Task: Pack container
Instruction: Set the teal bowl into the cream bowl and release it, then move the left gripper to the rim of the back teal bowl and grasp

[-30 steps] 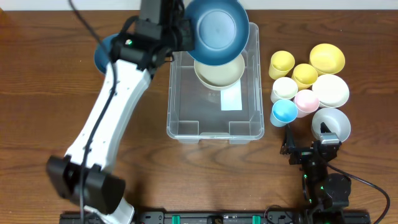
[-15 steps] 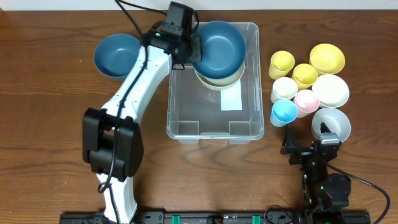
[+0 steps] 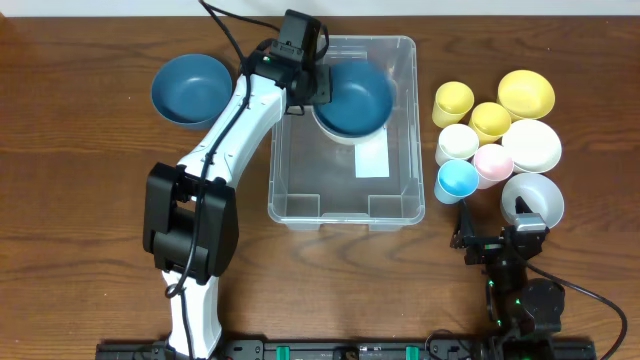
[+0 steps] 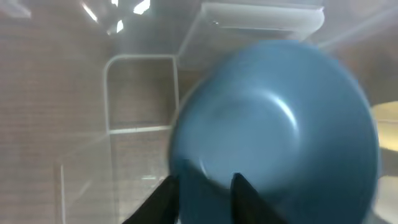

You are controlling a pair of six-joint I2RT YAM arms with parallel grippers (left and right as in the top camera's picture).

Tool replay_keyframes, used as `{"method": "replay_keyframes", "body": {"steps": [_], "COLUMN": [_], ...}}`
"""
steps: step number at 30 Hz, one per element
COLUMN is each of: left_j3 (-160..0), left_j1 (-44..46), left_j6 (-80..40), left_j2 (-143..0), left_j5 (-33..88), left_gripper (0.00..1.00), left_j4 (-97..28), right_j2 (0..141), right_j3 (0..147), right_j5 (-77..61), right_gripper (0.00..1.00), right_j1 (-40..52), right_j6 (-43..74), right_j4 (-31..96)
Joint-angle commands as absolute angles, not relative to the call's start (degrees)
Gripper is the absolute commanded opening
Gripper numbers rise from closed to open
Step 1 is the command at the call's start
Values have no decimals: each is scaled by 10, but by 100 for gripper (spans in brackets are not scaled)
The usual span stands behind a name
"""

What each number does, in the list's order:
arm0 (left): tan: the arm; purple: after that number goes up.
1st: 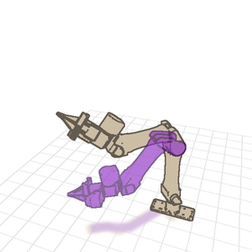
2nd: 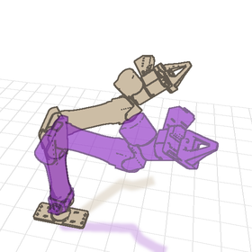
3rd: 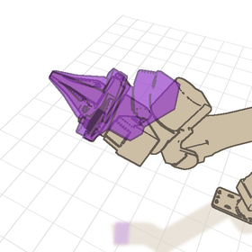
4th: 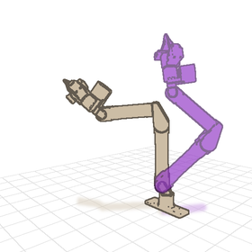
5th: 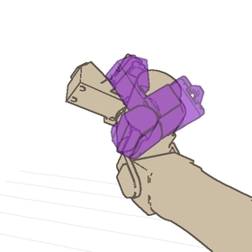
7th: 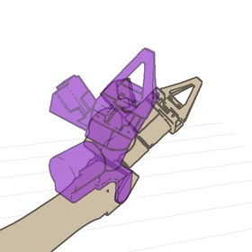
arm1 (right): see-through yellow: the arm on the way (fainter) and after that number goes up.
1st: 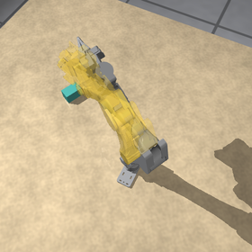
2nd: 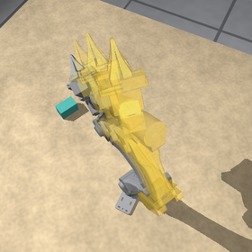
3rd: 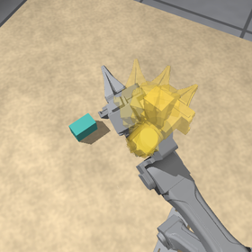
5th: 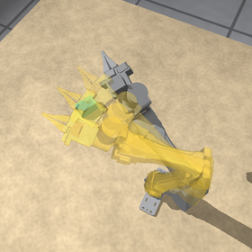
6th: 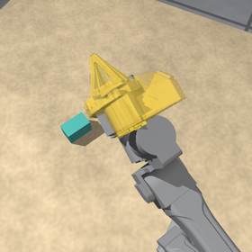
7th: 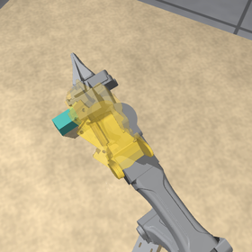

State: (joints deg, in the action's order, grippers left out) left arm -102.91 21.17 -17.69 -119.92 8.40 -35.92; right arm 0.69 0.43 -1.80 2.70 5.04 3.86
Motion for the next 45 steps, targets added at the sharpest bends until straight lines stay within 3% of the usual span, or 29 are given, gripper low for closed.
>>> {"method": "replay_keyframes", "body": {"steps": [1, 6, 12, 16, 20, 32, 35, 41, 45], "left_j3": [-1046, -1050, -1050, -1050, -1050, -1023, -1022, -1022, -1022], "left_j1": [211, 209, 178, 137, 83, -64, -84, -121, -127], "left_j6": [-177, -177, -174, -88, -36, -39, -101, -292, -319], "left_j2": [-1204, -1149, -1027, -950, -904, -911, -931, -1012, -1090], "left_j5": [79, 79, 79, 79, 79, 79, 79, 79, 79], "left_gripper": [37, 38, 55, 100, 98, 98, 100, 93, 93], "left_j4": [-360, -361, -371, -406, -453, -509, -509, -525, -526], "right_j2": [3, 3, 3, 3, 3, 3, 3, 3, 3], "right_j3": [3, 3, 3, 3, 3, 3, 3, 3, 3], "right_j5": [-24, -24, -24, -24, -24, -24, -24, -24, -24], "right_gripper": [99, 99, 99, 99, 99, 99, 99, 99, 99], "right_j1": [22, 23, 23, 23, 22, 23, 22, 23, 22], "right_j6": [57, 57, 57, 57, 57, 57, 57, 57, 57], "right_j4": [41, 41, 41, 41, 41, 41, 41, 41, 41]}}
